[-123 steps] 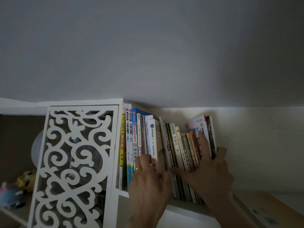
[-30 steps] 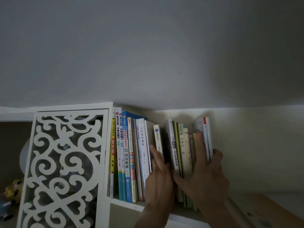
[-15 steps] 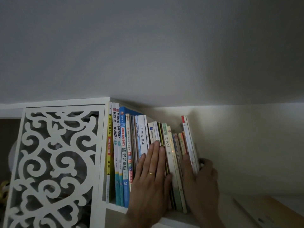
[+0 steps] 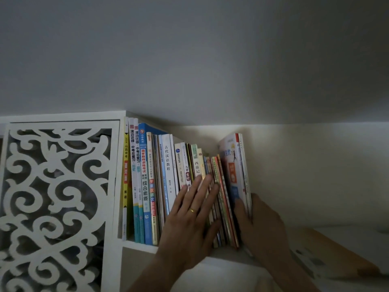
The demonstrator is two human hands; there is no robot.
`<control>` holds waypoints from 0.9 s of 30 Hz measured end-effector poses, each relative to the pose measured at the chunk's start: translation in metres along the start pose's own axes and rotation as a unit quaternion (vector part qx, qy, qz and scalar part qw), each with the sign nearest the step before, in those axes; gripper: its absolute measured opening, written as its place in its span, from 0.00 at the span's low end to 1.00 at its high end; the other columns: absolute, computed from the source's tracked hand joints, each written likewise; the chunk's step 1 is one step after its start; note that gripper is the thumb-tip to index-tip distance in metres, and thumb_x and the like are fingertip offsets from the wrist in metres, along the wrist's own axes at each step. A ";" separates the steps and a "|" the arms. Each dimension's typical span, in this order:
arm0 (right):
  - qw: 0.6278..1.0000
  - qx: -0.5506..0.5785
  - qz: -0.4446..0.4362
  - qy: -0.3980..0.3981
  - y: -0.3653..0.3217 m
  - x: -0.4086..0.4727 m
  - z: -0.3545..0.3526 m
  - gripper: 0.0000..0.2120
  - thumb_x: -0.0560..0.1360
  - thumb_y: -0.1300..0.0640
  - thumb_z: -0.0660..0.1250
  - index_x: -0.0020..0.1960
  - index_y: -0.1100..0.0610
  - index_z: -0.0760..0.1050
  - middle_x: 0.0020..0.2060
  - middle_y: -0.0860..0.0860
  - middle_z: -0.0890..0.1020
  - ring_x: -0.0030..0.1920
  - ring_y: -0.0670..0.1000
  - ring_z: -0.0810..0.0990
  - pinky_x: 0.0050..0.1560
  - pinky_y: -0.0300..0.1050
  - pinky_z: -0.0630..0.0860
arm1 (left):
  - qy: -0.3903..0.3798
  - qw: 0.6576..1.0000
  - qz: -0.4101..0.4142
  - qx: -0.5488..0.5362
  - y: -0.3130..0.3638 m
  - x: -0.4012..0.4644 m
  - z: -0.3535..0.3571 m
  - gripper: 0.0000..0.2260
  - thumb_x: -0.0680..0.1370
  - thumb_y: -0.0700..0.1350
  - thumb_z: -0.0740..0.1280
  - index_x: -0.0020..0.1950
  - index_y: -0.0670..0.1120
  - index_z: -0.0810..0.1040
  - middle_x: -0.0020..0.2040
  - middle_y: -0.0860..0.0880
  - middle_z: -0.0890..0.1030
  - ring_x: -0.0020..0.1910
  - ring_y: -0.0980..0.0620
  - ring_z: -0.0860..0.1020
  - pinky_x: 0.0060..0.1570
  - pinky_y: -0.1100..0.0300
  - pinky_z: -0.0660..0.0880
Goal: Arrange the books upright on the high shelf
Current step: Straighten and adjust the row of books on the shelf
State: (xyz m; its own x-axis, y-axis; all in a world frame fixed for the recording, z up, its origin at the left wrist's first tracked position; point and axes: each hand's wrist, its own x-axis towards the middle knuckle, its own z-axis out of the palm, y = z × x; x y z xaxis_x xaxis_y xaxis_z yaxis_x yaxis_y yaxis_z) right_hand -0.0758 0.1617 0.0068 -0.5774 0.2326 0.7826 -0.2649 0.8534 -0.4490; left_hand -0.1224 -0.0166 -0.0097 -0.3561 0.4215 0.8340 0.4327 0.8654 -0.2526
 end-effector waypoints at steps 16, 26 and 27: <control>0.989 -0.103 -0.080 0.075 -0.022 -0.067 -0.047 0.17 0.76 0.43 0.66 0.58 0.52 0.78 0.38 0.51 0.84 0.34 0.55 0.85 0.32 0.48 0.81 | 0.027 0.851 -0.156 -0.501 0.104 -0.026 -0.089 0.28 0.81 0.68 0.56 0.80 0.64 0.56 0.71 0.64 0.72 0.67 0.68 0.72 0.67 0.69 0.71; 0.962 0.242 -0.033 -0.117 -0.017 -0.060 -0.069 0.15 0.72 0.38 0.73 0.57 0.32 0.75 0.43 0.35 0.85 0.42 0.41 0.85 0.45 0.45 0.84 | 0.004 0.730 -0.227 -0.645 0.080 -0.013 -0.088 0.13 0.83 0.55 0.63 0.66 0.67 0.72 0.50 0.70 0.83 0.53 0.67 0.82 0.52 0.68 0.80; 0.949 0.288 -0.018 -0.130 -0.012 -0.056 -0.069 0.14 0.72 0.40 0.71 0.57 0.33 0.76 0.44 0.36 0.85 0.43 0.43 0.86 0.47 0.47 0.84 | -0.007 0.708 -0.226 -0.669 0.079 -0.013 -0.088 0.12 0.84 0.52 0.62 0.66 0.63 0.74 0.52 0.68 0.83 0.54 0.67 0.81 0.53 0.69 0.79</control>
State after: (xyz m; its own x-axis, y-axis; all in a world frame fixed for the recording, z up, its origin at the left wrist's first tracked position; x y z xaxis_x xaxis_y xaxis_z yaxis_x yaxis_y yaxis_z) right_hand 0.0137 0.1703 -0.0018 -0.7107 0.0206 0.7032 -0.6233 0.4452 -0.6429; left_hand -0.0107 0.0223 0.0031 -0.7128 0.1935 0.6742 0.6658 -0.1158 0.7371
